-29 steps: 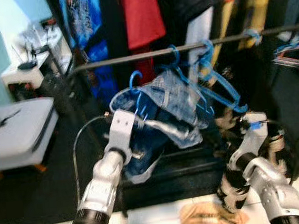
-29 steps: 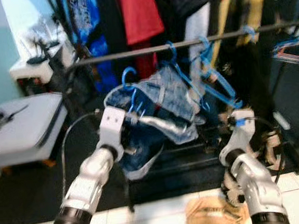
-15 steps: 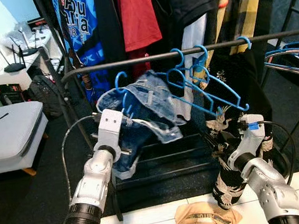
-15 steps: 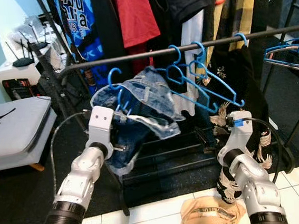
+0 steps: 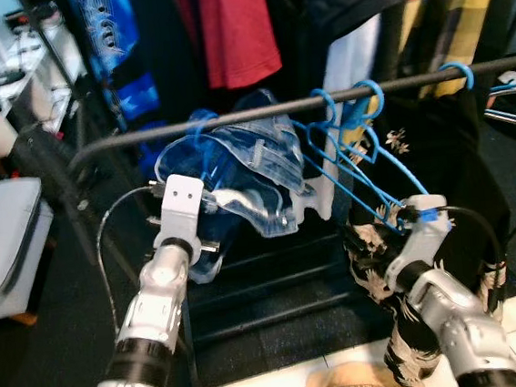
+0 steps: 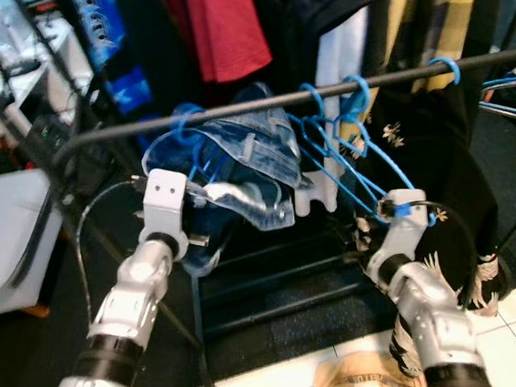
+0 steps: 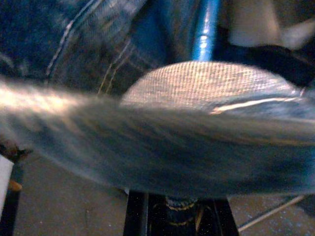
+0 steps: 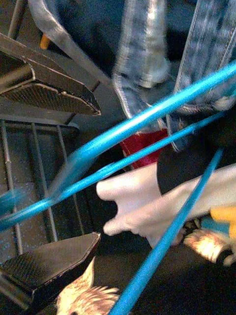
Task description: Hang hanger
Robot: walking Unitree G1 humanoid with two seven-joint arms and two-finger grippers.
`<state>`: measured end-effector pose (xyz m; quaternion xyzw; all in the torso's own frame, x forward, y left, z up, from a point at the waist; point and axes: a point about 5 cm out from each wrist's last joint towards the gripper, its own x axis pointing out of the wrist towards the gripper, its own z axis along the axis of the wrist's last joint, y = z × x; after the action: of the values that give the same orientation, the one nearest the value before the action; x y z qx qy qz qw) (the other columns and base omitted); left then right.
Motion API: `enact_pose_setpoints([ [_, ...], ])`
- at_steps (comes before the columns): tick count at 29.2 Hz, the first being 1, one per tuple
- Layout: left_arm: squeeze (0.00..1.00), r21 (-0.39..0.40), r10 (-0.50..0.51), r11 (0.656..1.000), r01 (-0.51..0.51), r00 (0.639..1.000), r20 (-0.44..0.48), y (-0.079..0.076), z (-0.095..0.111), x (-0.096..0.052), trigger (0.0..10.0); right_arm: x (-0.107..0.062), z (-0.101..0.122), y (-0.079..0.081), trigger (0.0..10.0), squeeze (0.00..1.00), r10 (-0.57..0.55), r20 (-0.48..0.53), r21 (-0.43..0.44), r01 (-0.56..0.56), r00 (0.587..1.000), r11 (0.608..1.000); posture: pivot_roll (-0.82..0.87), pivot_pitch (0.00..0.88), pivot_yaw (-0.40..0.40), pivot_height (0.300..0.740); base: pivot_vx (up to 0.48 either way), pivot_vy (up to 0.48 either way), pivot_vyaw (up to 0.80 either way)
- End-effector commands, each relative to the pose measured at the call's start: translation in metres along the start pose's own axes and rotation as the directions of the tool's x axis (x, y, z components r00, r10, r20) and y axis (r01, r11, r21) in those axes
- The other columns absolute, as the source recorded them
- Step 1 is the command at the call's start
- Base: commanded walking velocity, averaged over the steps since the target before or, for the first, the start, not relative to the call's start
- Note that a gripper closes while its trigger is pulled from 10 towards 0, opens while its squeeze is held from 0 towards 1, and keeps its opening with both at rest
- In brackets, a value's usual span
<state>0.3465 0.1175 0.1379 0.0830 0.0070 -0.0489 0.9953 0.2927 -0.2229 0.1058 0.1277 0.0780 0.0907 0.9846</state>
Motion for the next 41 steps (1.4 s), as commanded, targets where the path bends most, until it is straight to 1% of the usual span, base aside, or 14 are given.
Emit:
enact_pose_setpoints([
  [1,0.0,-0.005,0.064,0.998,-0.064,0.998,0.025,0.015,0.003,-0.001,10.0,0.002,-0.003,0.007,10.0,0.0,0.021,-0.009,0.008,-0.021,1.0,1.0,-0.09,0.0,0.071,0.74,0.0,0.0,0.0],
  [8,0.0,-0.002,0.057,0.998,-0.057,0.998,0.008,0.014,-0.003,-0.005,10.0,0.001,-0.004,0.006,10.0,0.0,0.017,-0.016,0.008,-0.017,1.0,1.0,-0.09,0.0,0.071,0.74,0.0,0.0,0.0],
  [13,0.0,0.002,0.031,1.0,-0.031,0.998,-0.06,0.005,-0.017,-0.012,10.0,0.002,-0.006,0.006,10.0,0.0,0.015,-0.027,0.003,-0.015,1.0,1.0,-0.09,0.0,0.071,0.74,0.0,0.0,0.0],
  [20,0.0,-0.008,0.011,1.0,-0.011,0.996,-0.083,-0.001,-0.018,-0.01,10.0,0.002,-0.006,0.006,10.0,0.0,0.014,-0.032,0.0,-0.014,0.999,1.0,-0.09,0.0,0.071,0.74,0.0,0.0,0.0],
  [21,0.0,-0.005,0.007,1.0,-0.008,0.994,-0.113,-0.002,-0.02,-0.009,10.0,0.002,-0.006,0.006,10.0,0.0,0.014,-0.036,-0.001,-0.014,0.999,1.0,-0.09,0.0,0.072,0.74,0.0,0.0,0.0],
  [29,0.0,-0.006,0.013,1.0,-0.014,0.985,-0.175,-0.001,-0.031,-0.012,10.0,0.002,-0.008,0.005,10.0,0.0,0.006,-0.044,-0.006,-0.007,0.999,1.0,-0.09,0.0,0.071,0.74,0.0,0.0,0.0],
  [30,1.0,-0.007,0.018,1.0,-0.02,0.98,-0.196,0.001,-0.037,-0.014,10.0,0.001,-0.009,0.003,10.0,0.0,-0.001,-0.051,-0.008,0.001,0.999,1.0,-0.09,0.0,0.068,0.74,0.0,0.0,0.0],
  [32,1.0,-0.007,0.018,1.0,-0.02,0.98,-0.196,0.001,-0.037,-0.014,10.0,0.001,-0.009,0.003,10.0,0.0,-0.001,-0.051,-0.008,0.001,0.999,1.0,-0.09,0.0,0.068,0.74,0.0,0.0,0.0],
  [33,1.0,-0.013,0.023,1.0,-0.027,0.979,-0.204,0.007,-0.041,-0.016,10.0,0.0,-0.011,0.001,10.0,0.0,-0.01,-0.057,-0.01,0.01,0.998,1.0,-0.08,0.0,0.067,0.74,0.0,0.0,0.0],
  [36,1.0,-0.036,0.008,0.999,-0.015,0.982,-0.189,0.011,-0.042,-0.019,10.0,-0.001,-0.012,0.0,10.0,0.0,-0.017,-0.062,-0.011,0.016,0.998,1.0,-0.08,0.0,0.068,0.74,0.0,0.0,0.0],
  [37,1.0,-0.078,-0.059,0.996,0.048,0.987,-0.148,0.01,-0.041,-0.024,10.0,-0.002,-0.013,-0.003,10.0,0.0,-0.023,-0.067,-0.014,0.022,0.997,1.0,-0.08,0.0,0.067,0.74,0.0,0.0,0.0],
  [38,1.0,-0.078,-0.059,0.996,0.048,0.987,-0.148,0.01,-0.041,-0.024,10.0,-0.002,-0.013,-0.003,10.0,0.0,-0.023,-0.067,-0.014,0.022,0.997,1.0,-0.08,0.0,0.067,0.74,0.0,0.0,0.0],
  [39,1.0,-0.071,-0.109,0.992,0.102,0.988,-0.111,0.012,-0.042,-0.031,10.0,-0.004,-0.014,-0.006,10.0,0.0,-0.031,-0.074,-0.016,0.03,0.997,0.999,-0.08,0.0,0.065,0.74,0.0,0.0,0.0],
  [41,1.0,-0.071,-0.109,0.992,0.102,0.988,-0.111,0.012,-0.042,-0.031,10.0,-0.004,-0.014,-0.006,10.0,0.0,-0.031,-0.074,-0.016,0.03,0.997,0.999,-0.08,0.0,0.065,0.74,0.0,0.0,0.0],
])
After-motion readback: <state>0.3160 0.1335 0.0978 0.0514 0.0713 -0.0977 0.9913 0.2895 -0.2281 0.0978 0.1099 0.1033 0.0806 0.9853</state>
